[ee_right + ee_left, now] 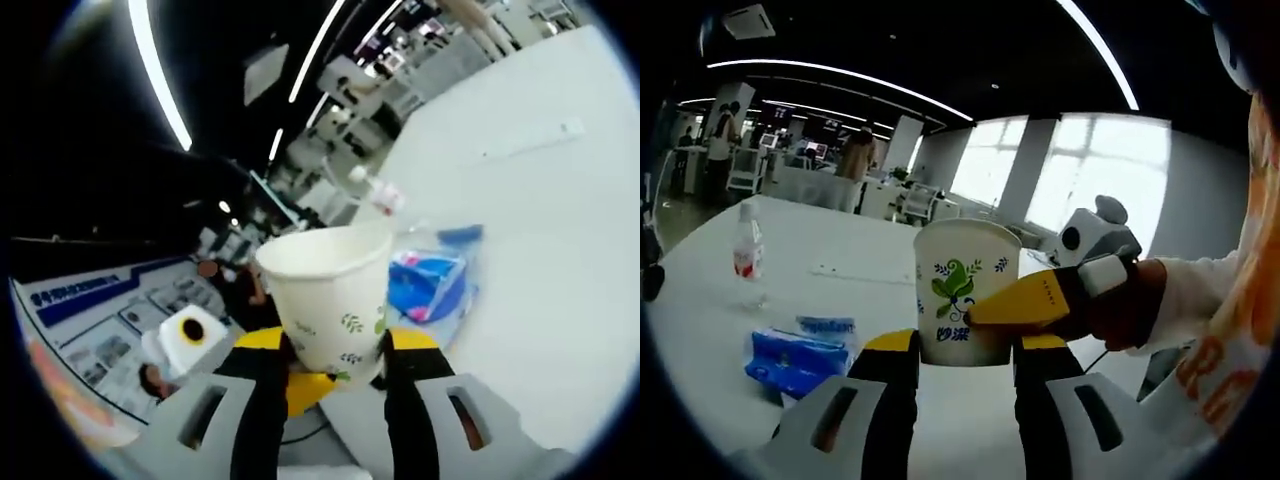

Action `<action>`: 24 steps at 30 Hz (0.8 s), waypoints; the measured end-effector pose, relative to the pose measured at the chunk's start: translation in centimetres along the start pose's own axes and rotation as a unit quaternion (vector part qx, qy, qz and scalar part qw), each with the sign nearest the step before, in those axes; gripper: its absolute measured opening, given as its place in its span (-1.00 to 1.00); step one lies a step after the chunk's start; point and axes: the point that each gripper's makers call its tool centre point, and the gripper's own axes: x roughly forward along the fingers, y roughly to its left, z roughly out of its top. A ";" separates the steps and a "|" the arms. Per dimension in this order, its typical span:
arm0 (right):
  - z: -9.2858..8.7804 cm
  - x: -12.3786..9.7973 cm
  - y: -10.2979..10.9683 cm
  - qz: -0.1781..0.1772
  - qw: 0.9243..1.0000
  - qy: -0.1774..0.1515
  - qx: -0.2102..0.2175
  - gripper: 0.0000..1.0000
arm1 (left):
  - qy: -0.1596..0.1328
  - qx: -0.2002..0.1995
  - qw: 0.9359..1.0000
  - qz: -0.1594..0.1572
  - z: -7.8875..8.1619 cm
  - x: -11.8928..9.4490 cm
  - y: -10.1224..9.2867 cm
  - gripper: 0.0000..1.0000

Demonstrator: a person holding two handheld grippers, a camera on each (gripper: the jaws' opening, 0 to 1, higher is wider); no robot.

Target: Arrange the tabletop items into an orderly group along one side of the table until the central work area is clear of visible clutter.

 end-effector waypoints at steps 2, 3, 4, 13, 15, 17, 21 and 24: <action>0.0 -0.1 -0.1 -0.004 1.000 0.001 -0.009 -0.28 | 0.004 0.008 1.000 0.002 0.0 0.1 -0.1 -0.28; 0.2 -0.1 -0.2 -0.004 1.000 -0.002 -0.009 -0.28 | 0.002 0.016 1.000 0.005 0.1 0.1 -0.3 -0.28; 0.2 -0.2 -0.2 -0.001 1.000 -0.004 -0.005 -0.28 | 0.002 0.022 1.000 0.007 0.2 0.1 -0.4 -0.29; 1.4 -2.7 -3.6 -0.046 0.998 -0.035 -0.010 -0.28 | -0.008 0.011 1.000 0.024 1.6 -1.0 1.4 -0.21; 1.2 -3.1 -4.1 -0.068 0.996 -0.022 -0.054 -0.28 | -0.013 0.003 1.000 0.025 2.5 -1.3 1.5 -0.09; 0.8 -3.2 -4.5 -0.095 0.989 -0.001 -0.115 -0.28 | -0.011 -0.009 1.000 0.015 3.4 -1.3 1.1 0.06; 0.4 -2.7 -4.6 -0.124 0.971 0.026 -0.201 -0.28 | -0.001 0.013 1.000 -0.007 4.9 -0.5 -0.5 0.16; 0.6 -2.1 -3.8 -0.119 0.969 0.014 -0.215 -0.28 | 0.019 0.020 0.999 -0.019 4.8 0.6 -1.6 0.51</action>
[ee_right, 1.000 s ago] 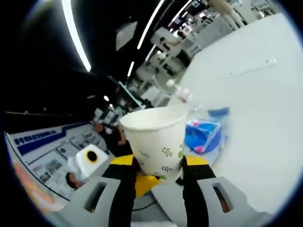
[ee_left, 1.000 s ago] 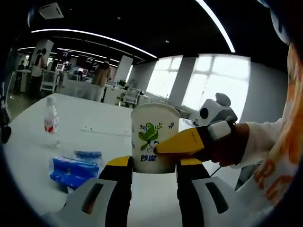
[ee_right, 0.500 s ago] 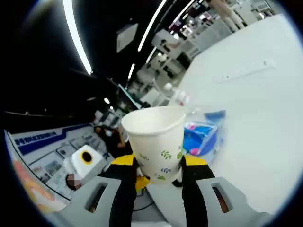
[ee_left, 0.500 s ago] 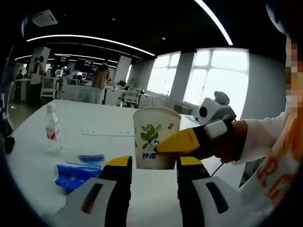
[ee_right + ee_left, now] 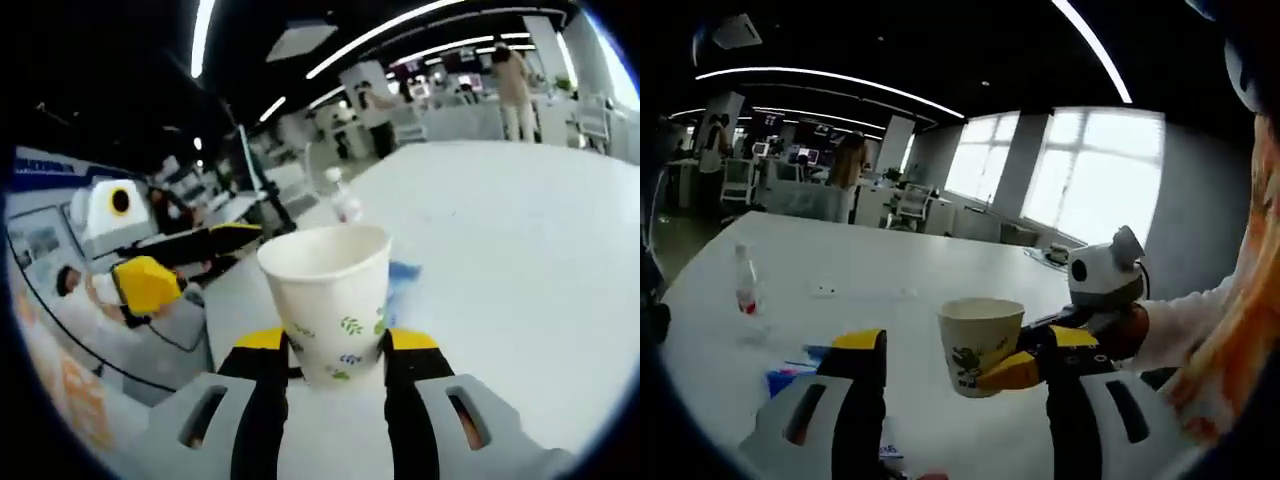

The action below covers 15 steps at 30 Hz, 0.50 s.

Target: Arrange the tabletop items into an orderly group along one side of the table until the central work area is clear of visible clutter.

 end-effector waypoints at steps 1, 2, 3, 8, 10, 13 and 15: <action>0.4 0.0 0.3 0.002 1.000 -0.006 -0.013 -0.28 | 0.006 0.005 1.000 0.002 -0.1 0.4 -0.3 0.63; 0.8 0.0 0.4 0.002 0.999 -0.011 -0.030 -0.28 | 0.011 0.010 1.000 0.008 -0.2 0.7 -0.2 0.72; 1.0 0.0 0.5 0.003 0.999 -0.015 -0.041 -0.28 | 0.015 0.015 1.000 0.012 -0.3 0.8 -0.3 0.69; 1.8 -0.4 1.2 0.015 0.997 -0.033 -0.071 -0.28 | 0.029 0.036 0.999 0.011 -0.5 1.5 -0.6 0.14; 1.6 -0.4 1.4 0.022 0.996 -0.032 -0.077 -0.28 | 0.018 0.024 1.000 0.006 0.0 1.7 -0.9 0.02; 1.3 -0.4 1.5 0.024 0.996 -0.030 -0.082 -0.27 | 0.013 0.026 1.000 0.008 0.1 1.8 -0.6 -0.14; 1.3 -0.3 1.4 0.021 0.995 -0.029 -0.088 -0.26 | 0.014 0.027 1.000 0.007 0.1 1.7 -0.6 -0.19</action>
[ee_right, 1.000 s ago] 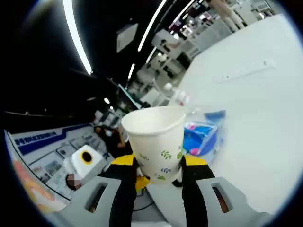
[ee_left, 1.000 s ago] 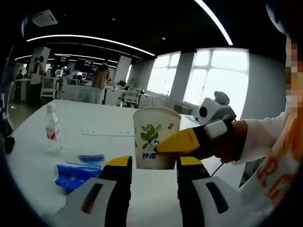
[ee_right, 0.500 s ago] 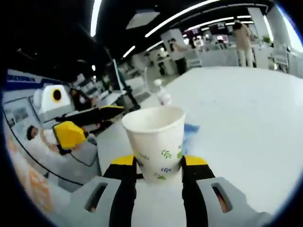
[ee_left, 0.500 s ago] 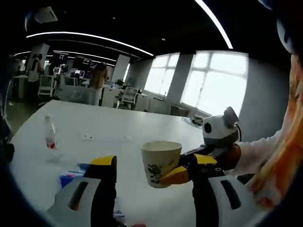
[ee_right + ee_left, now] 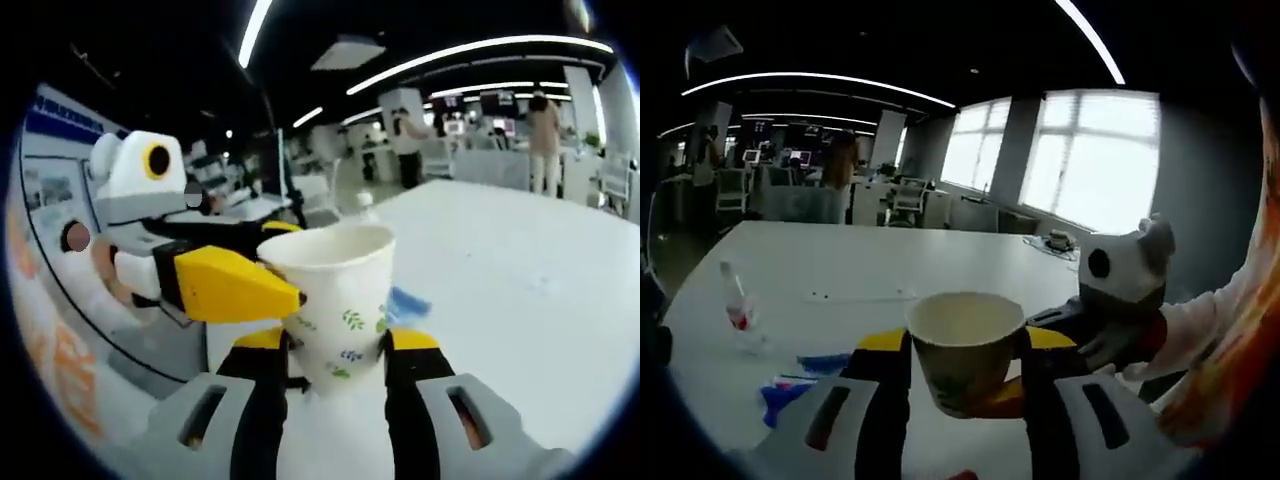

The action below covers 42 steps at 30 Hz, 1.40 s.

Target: Arrange the tabletop items into an orderly group along one side of the table until the central work area is clear of visible clutter.

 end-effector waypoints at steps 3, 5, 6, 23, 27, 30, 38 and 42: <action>-0.1 0.1 -0.1 -0.006 0.999 0.011 -0.037 -0.25 | -0.003 0.009 1.000 0.001 -0.2 -0.2 -0.1 -0.24; 0.1 0.1 0.1 -0.001 0.999 0.008 -0.033 -0.24 | -0.008 0.021 1.000 0.005 0.1 -0.5 -0.3 -0.27; 0.2 0.2 0.2 0.002 1.000 0.003 -0.030 -0.24 | -0.011 0.024 1.000 0.007 0.3 -0.6 -0.1 -0.28; -1.7 -1.3 -0.9 -0.009 1.000 0.018 0.006 -0.13 | -0.051 0.007 0.994 0.099 1.3 -0.9 6.6 -0.28; -2.6 -2.4 -1.4 -0.021 0.999 0.020 0.019 -0.08 | -0.062 -0.014 0.989 0.131 1.2 -0.9 10.1 -0.28; -3.4 -3.0 -2.0 -0.029 0.999 0.026 0.032 -0.06 | -0.058 -0.003 0.987 0.150 1.2 -0.7 12.3 -0.28; -4.8 -3.9 -3.2 -0.045 0.997 0.035 0.054 -0.07 | -0.036 0.006 0.984 0.173 0.1 1.4 16.9 -0.28; -5.1 -4.0 -4.2 -0.054 0.996 0.037 0.066 -0.08 | -0.027 0.017 0.984 0.177 -0.2 2.8 18.5 -0.28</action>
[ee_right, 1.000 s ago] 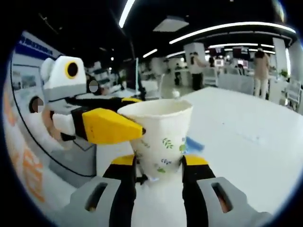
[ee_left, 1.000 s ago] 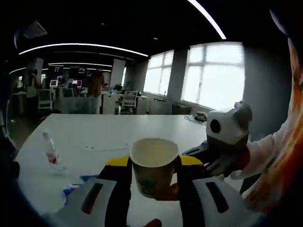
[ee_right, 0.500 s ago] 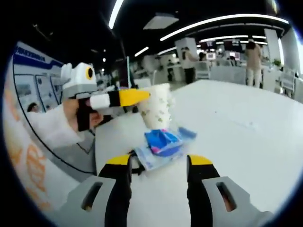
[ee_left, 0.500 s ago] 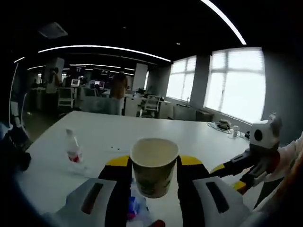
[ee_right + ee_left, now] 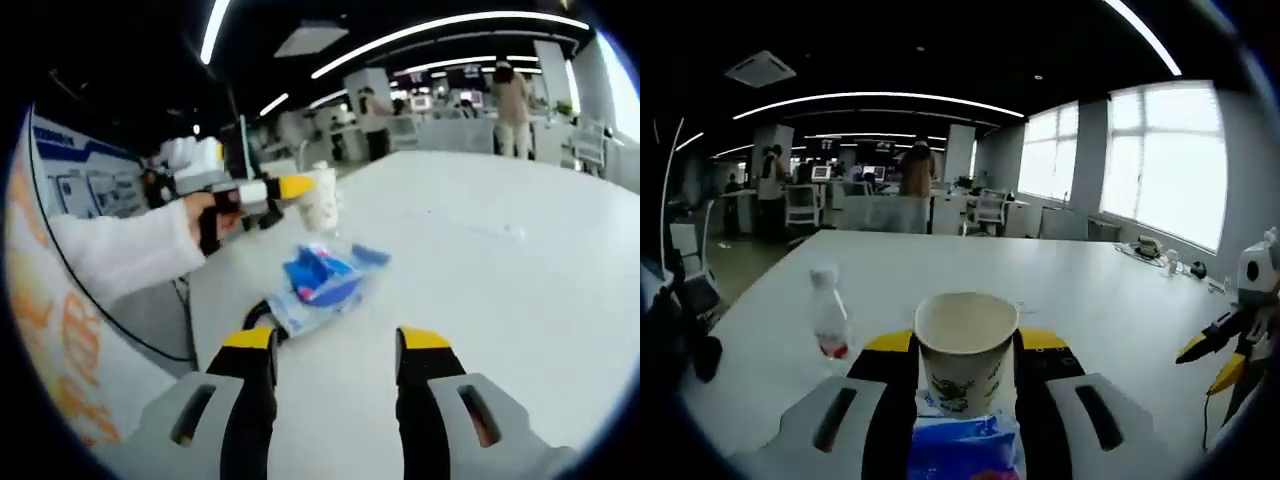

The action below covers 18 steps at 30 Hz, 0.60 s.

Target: Arrange the tabletop items into an orderly group along one side of the table until the central work area is clear of visible clutter.

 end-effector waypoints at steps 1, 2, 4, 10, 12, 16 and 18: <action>0.0 0.0 -0.2 -0.002 1.000 -0.001 0.004 -0.08 | 0.005 0.002 1.000 0.001 -0.3 0.4 0.2 -0.28; 0.1 0.0 -0.5 -0.005 1.000 -0.001 0.009 -0.08 | 0.014 0.007 1.000 0.004 -0.7 1.1 0.7 -0.28; 0.0 -0.1 -0.9 -0.010 1.000 0.000 0.013 -0.09 | 0.016 0.010 1.000 0.003 -1.0 2.1 1.1 -0.28; -0.7 0.0 -2.3 -0.021 0.999 0.009 0.040 -0.09 | 0.014 0.031 0.999 0.019 -2.0 5.1 3.1 -0.28; -0.7 0.2 -2.7 -0.025 0.999 0.011 0.047 -0.09 | 0.014 0.033 0.999 0.021 -2.5 5.9 3.4 -0.28; -0.5 0.7 -3.2 -0.024 0.998 0.012 0.061 -0.09 | 0.020 0.049 0.998 0.037 -3.7 7.4 4.7 -0.29; -0.4 0.9 -3.3 -0.025 0.998 0.014 0.063 -0.09 | 0.015 0.059 0.997 0.044 -3.8 7.8 5.2 -0.29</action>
